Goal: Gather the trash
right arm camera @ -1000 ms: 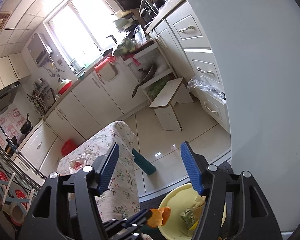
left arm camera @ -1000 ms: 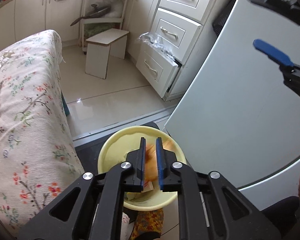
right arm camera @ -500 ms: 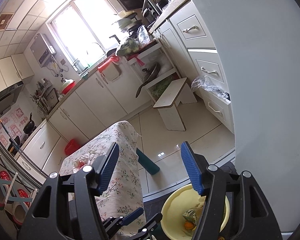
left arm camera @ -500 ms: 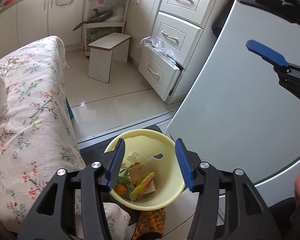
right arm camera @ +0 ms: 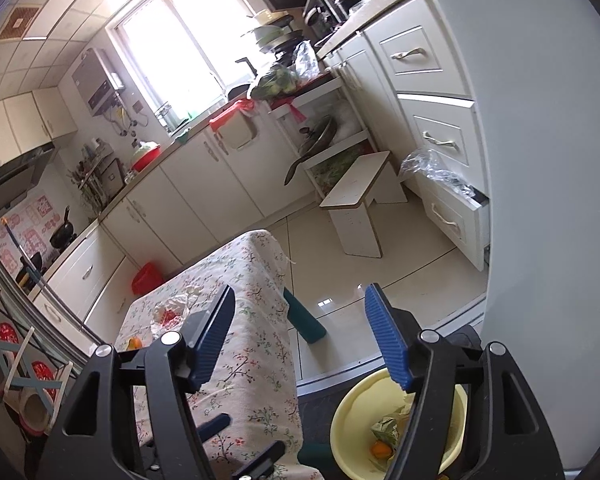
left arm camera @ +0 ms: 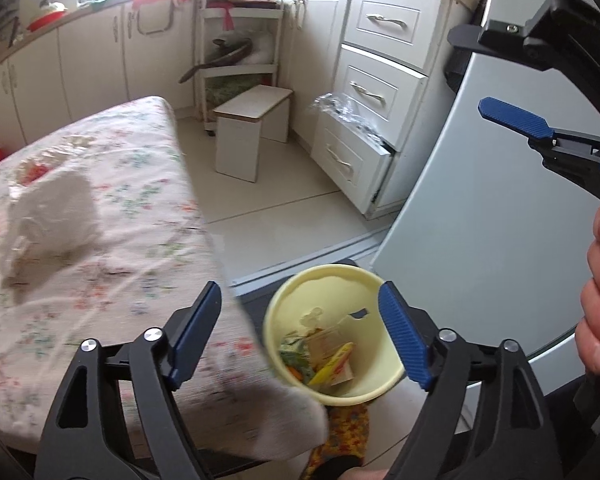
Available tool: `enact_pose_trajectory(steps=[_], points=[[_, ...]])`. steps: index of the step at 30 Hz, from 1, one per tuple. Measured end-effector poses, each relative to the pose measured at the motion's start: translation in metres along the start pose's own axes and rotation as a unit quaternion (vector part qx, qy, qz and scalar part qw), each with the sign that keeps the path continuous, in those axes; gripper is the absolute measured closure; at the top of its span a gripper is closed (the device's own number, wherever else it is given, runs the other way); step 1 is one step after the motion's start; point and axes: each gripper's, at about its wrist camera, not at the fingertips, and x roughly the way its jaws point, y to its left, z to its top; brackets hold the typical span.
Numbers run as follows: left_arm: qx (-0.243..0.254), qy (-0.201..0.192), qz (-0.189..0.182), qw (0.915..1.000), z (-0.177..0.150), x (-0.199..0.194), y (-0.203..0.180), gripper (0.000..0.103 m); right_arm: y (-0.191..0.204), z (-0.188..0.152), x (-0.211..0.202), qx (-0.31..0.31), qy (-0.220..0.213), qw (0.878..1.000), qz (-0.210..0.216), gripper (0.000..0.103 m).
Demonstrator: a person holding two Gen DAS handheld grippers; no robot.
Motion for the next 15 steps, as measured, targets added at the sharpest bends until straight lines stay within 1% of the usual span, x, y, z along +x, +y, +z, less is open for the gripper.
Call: enact_pose_trajectory(steps=[7, 15], points=[[-0.005, -0.015, 0.042, 0.999, 0.0, -0.03, 0.049, 0.018, 0.027, -0.006, 0.016, -0.027, 0.015, 0.999, 0.011, 0.036], [-0.048, -0.034, 0.094, 0.9939, -0.001, -0.066, 0.133, 0.017, 0.057, -0.017, 0.035, -0.056, 0.035, 0.998, 0.02, 0.036]])
